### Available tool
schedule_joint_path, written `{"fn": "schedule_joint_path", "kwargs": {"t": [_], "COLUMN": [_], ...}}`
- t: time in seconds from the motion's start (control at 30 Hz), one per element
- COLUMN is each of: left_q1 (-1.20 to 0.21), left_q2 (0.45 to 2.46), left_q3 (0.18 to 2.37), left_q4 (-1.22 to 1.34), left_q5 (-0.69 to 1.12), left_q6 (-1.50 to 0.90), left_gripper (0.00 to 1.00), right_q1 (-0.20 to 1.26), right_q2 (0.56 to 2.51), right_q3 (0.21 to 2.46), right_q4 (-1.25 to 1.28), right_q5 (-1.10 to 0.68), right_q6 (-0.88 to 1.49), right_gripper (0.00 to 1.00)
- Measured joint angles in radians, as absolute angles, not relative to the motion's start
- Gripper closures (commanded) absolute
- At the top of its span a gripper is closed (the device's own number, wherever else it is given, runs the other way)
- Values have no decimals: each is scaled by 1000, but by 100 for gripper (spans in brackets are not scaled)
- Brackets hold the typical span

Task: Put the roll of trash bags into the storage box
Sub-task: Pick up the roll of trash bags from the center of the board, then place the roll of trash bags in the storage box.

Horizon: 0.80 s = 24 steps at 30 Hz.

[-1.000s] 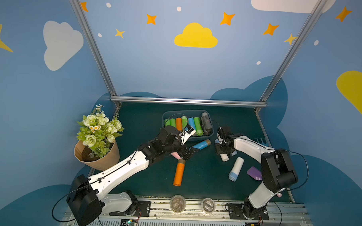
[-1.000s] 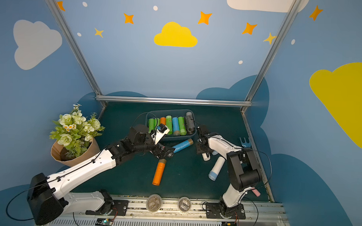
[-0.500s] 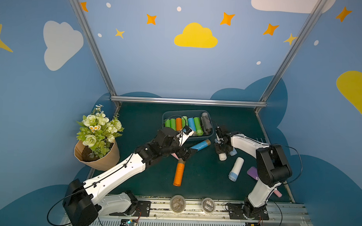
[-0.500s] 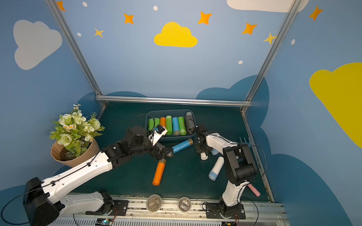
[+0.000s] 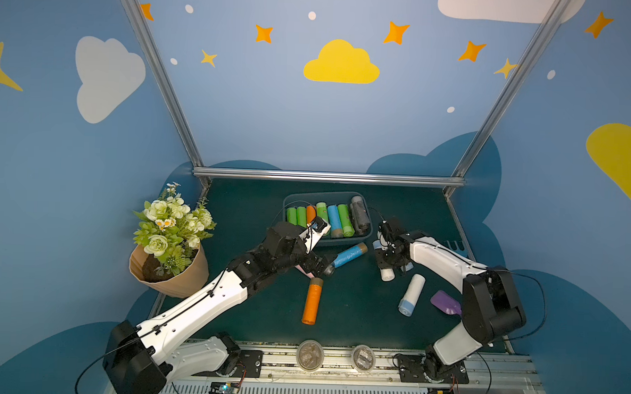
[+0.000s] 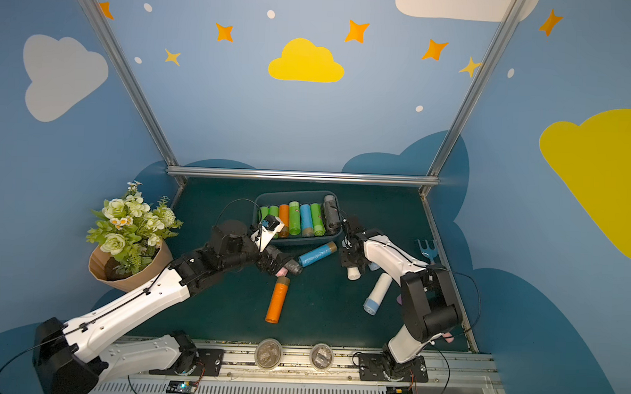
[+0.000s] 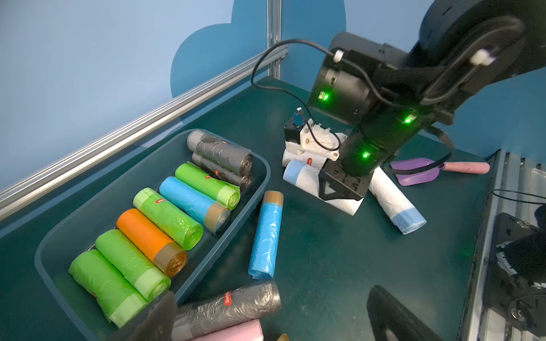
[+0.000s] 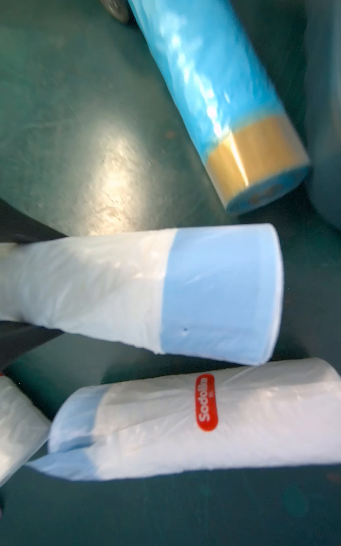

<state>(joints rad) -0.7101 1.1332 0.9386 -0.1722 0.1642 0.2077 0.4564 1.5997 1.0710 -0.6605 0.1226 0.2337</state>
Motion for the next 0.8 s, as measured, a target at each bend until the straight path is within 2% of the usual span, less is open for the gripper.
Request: {"fn": "schedule_joint_path", "kwargs": {"t": [0.2, 0.53, 0.8], "left_q1": [-687, -680, -657], "left_q2": [1125, 1096, 1105], "left_q3": [935, 923, 923], "left_q4": [-175, -168, -156], "left_q5": [145, 166, 175], "left_q6": [226, 247, 247], "left_gripper": [0, 0, 0], "right_q1": [482, 525, 532], "right_q2": [1512, 1512, 1669], "right_q3": [1088, 1343, 1586], "right_q4": [-734, -831, -860], "right_q5": [111, 93, 51], "right_q6": [250, 227, 207], "right_gripper": [76, 76, 76]}}
